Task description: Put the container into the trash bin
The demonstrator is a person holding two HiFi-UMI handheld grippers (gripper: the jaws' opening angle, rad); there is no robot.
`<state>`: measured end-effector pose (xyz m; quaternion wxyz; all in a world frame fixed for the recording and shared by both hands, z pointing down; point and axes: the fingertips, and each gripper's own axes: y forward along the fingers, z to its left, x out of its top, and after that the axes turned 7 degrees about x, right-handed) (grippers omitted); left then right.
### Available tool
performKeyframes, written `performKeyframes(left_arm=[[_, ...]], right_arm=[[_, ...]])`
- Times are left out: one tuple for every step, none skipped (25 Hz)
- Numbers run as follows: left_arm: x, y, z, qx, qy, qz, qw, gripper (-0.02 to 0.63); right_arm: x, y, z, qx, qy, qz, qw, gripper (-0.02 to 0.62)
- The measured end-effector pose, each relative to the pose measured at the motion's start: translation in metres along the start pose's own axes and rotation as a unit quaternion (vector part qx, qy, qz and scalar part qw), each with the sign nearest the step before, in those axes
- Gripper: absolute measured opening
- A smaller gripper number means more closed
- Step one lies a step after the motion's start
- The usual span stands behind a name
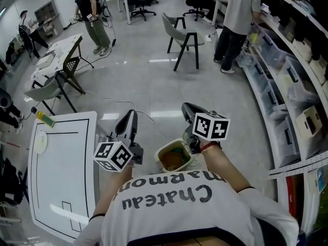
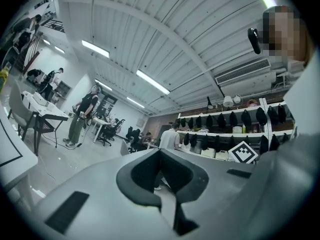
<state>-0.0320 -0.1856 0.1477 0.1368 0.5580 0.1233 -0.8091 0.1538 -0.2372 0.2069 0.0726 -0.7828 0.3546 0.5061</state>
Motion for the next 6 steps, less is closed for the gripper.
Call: performKeyframes(left_arm=[[-0.0001, -0.0002, 0.0011, 0.001, -0.001, 0.000, 1.0000, 0.023], [-0.0004, -0.0005, 0.0020, 0.002, -0.001, 0.001, 1.0000, 0.024], [-0.0011, -0.0010, 0.0025, 0.002, -0.002, 0.001, 1.0000, 0.024], [-0.0021, -0.0017, 0.0029, 0.003, -0.002, 0.002, 1.0000, 0.025], [-0.0034, -0.0026, 0.0033, 0.003, -0.003, 0.003, 1.0000, 0.023], [-0.0048, -0.0034, 0.0037, 0.003, -0.003, 0.004, 1.0000, 0.025]], right_arm=[[-0.0014, 0.0004, 0.0004, 0.000, 0.000, 0.002, 1.000, 0.035], [-0.0026, 0.0007, 0.0007, 0.000, -0.001, 0.004, 1.000, 0.035], [-0.0039, 0.0008, 0.0008, -0.001, -0.001, 0.005, 1.000, 0.035], [-0.0051, 0.0008, 0.0007, -0.001, -0.001, 0.006, 1.000, 0.035], [-0.0064, 0.0007, 0.0005, -0.002, -0.001, 0.007, 1.000, 0.035], [-0.0077, 0.0006, 0.0002, -0.003, -0.001, 0.008, 1.000, 0.035]])
